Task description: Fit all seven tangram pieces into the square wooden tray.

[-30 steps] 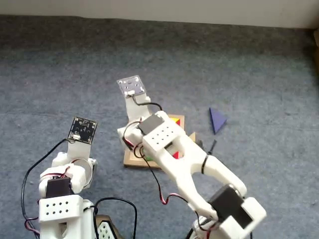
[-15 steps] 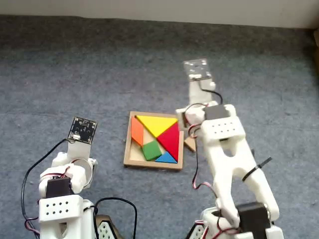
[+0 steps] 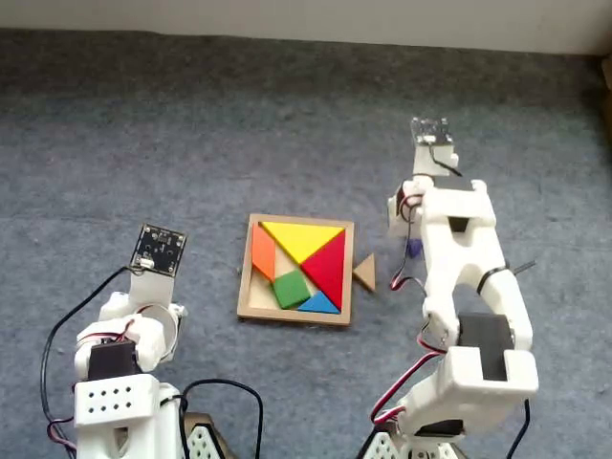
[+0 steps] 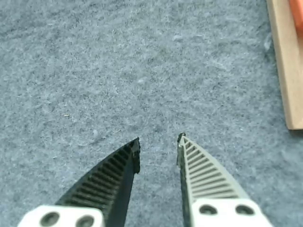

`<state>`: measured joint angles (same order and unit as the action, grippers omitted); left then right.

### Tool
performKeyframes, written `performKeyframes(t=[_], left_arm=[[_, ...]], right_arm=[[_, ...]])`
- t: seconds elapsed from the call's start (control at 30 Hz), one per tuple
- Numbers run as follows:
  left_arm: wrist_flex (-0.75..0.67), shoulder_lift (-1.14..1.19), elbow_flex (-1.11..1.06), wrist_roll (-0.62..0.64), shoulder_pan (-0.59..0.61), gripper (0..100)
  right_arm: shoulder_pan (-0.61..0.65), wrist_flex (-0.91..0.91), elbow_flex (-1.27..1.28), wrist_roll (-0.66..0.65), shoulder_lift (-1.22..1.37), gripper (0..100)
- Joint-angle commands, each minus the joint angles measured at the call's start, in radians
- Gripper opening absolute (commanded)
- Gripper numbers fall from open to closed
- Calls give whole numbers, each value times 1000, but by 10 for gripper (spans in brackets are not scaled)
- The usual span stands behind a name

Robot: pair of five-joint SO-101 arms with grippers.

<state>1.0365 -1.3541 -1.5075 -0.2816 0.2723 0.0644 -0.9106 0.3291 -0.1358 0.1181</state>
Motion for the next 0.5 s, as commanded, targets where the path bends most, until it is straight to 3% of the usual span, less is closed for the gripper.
performKeyframes(t=[0.0, 0.2, 0.33, 0.47], left_arm=[[-15, -13, 7, 3, 12, 148], [-15, -13, 7, 3, 12, 148], [-15, -13, 7, 3, 12, 148], [-15, -13, 7, 3, 12, 148]], right_arm=[[21, -99, -68, -12, -18, 182], [143, -298, -127, -3, -73, 182], [220, -302, -91, 107, -108, 182], [274, -232, -25, 129, -90, 182]])
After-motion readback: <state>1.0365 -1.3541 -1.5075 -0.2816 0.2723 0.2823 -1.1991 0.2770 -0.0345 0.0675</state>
